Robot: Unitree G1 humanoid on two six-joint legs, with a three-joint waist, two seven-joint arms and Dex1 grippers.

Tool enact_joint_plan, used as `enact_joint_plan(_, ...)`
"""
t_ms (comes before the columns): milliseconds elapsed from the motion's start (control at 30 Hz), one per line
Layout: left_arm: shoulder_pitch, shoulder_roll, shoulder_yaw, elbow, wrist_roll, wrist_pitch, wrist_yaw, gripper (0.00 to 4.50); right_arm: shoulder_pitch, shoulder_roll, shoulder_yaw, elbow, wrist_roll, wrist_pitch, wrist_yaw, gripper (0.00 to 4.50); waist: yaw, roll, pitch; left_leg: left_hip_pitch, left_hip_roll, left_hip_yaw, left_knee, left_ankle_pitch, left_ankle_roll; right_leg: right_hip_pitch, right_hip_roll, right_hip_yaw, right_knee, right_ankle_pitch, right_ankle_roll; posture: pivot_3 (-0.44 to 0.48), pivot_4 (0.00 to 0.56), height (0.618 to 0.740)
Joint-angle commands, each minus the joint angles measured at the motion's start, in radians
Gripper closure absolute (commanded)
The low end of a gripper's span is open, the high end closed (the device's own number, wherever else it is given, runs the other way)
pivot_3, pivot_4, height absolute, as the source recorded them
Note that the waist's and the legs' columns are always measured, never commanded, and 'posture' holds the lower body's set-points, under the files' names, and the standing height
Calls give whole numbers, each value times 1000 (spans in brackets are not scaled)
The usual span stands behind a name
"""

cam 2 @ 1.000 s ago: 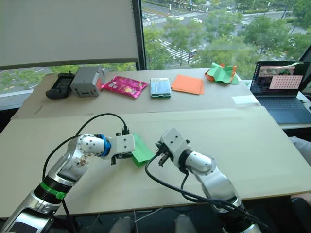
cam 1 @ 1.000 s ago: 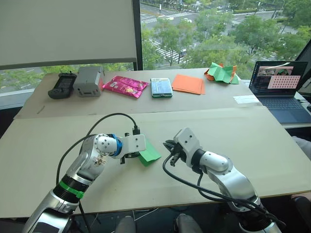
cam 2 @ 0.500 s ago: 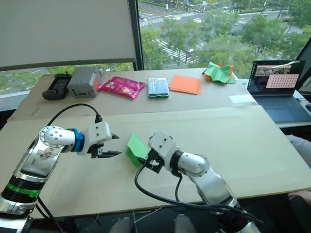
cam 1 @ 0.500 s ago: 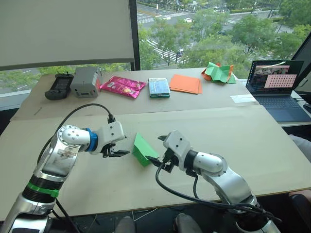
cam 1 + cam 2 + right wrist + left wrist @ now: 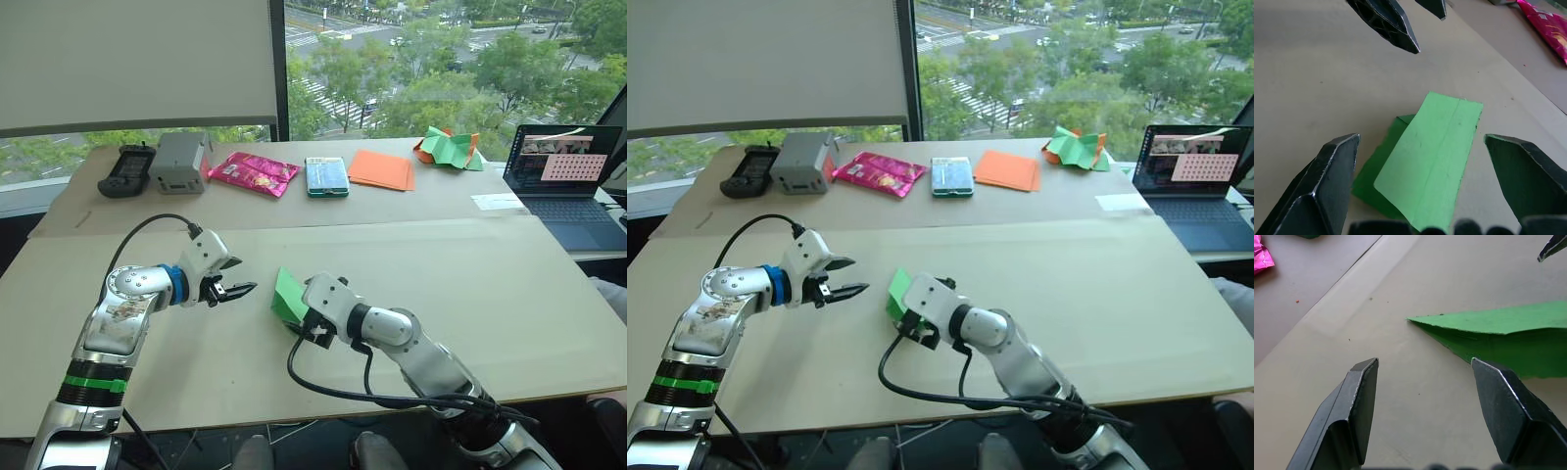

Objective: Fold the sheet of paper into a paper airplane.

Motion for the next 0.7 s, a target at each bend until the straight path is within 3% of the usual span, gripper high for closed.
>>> enact_joint_plan(33,5,1,31,-19,-28,-1,33,1267,-23,-21,-11,-4,-61,-35,-18,1188,0,0,0,1,0,0,0,0,0,0,0,0,1,0,0,0,150,706)
enact_joint_plan(333,10,-28,32,-30,-86,21,75,1267,-13,-31,-6,42,-135,-91,-18,4334,0,0,0,0,0,0,0,0,0,0,0,0,1,0,0,0,150,706)
enact_joint_plan(533,7,-32,44,-29,-131,38,87,1267,-18,-88,6,97,-188,-318,0,4447,1,0,0,0,0,0,0,0,0,0,0,0,1,0,0,0,150,706)
enact_joint_plan(700,-6,4,65,-20,-196,55,31,1267,-7,-191,6,149,-149,-594,135,4447,-1,0,0,1,0,0,0,0,0,0,0,0,0,0,0,0,150,706)
